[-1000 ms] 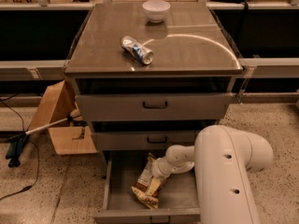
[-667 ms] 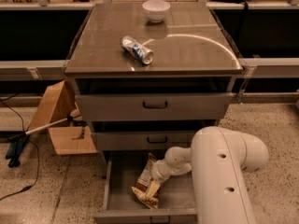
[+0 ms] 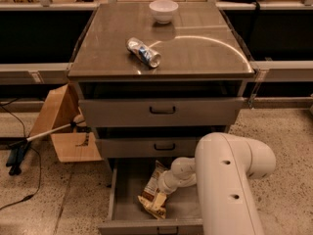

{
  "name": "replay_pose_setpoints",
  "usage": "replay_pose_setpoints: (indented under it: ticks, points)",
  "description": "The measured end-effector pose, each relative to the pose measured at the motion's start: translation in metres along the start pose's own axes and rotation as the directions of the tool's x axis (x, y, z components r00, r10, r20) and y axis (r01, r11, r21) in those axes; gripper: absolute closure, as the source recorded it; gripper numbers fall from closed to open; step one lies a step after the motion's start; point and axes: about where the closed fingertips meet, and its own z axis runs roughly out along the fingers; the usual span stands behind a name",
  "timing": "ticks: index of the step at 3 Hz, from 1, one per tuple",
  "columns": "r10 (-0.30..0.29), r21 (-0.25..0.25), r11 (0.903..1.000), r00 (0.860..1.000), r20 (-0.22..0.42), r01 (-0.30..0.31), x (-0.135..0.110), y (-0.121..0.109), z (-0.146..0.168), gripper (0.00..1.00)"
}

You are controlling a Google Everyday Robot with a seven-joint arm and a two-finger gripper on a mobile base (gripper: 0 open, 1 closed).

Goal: Pick brown chip bag from bottom drawer and place on counter

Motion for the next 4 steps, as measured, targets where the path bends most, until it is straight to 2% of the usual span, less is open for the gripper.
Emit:
replay_pose_setpoints:
  ticks: [2, 3, 4]
  points:
    - [0.064, 0.106, 0.9931, 0.990, -0.129, -0.051, 0.005, -0.013, 0.017, 0.00]
    - [0.064, 0.105, 0.9931, 0.990, -0.129, -0.051, 0.005, -0.013, 0.017, 0.00]
    - [0.056, 0.084, 0.9953, 0.995, -0.087, -0.049, 0.011, -0.017, 0.019, 0.00]
